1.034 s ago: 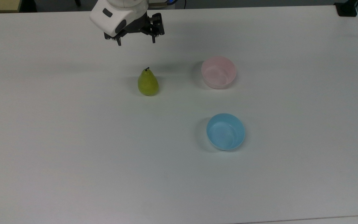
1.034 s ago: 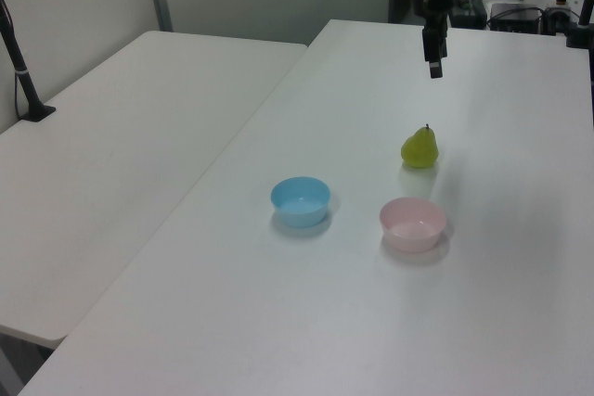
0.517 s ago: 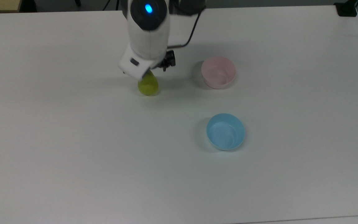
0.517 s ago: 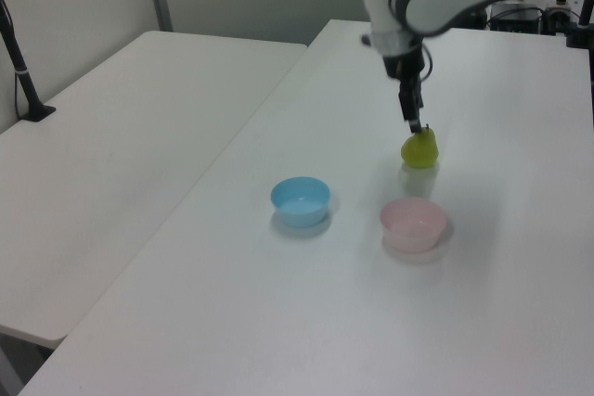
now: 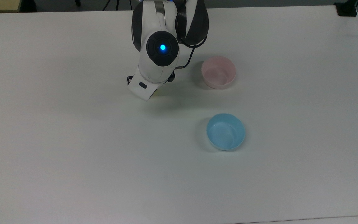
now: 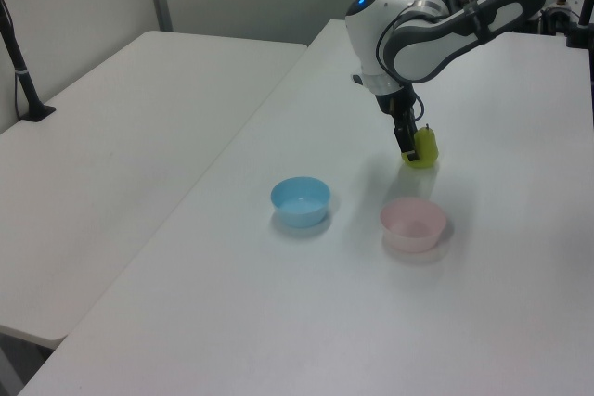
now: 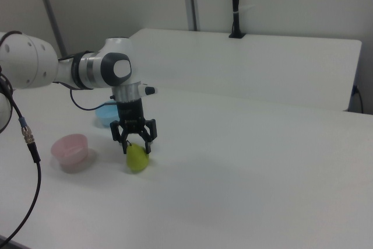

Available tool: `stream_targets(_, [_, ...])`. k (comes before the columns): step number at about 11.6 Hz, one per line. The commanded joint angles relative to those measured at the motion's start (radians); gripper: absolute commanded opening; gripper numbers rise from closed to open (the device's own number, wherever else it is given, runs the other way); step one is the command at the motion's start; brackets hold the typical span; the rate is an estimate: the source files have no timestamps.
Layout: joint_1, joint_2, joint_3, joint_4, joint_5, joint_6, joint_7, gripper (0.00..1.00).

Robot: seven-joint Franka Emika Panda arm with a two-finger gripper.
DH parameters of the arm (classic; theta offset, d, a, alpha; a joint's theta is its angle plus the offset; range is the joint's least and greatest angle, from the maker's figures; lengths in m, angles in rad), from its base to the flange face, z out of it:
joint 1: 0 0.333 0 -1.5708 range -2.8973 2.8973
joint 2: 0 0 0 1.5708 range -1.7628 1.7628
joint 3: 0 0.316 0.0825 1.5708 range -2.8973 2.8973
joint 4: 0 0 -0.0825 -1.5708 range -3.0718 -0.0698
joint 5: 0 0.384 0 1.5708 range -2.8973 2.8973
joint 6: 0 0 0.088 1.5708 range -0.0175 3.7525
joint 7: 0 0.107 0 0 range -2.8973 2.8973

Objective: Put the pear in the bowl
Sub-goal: 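Close the gripper on the pear and lift it off the table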

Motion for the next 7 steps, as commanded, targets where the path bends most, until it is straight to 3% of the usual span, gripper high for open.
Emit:
stream_targets(1, [0.023, -0.02, -0.022, -0.018, -0.011, 0.007, -0.02, 0.27])
stream_targets(3, [0.023, -0.061, -0.02, -0.016, -0.002, -0.005, -0.02, 0.2])
stream_targets(5, [0.024, -0.11, -0.011, -0.01, 0.015, -0.036, -0.015, 0.2])
stream_targets(7, [0.073, -0.158, -0.011, -0.007, 0.074, -0.057, -0.011, 0.2])
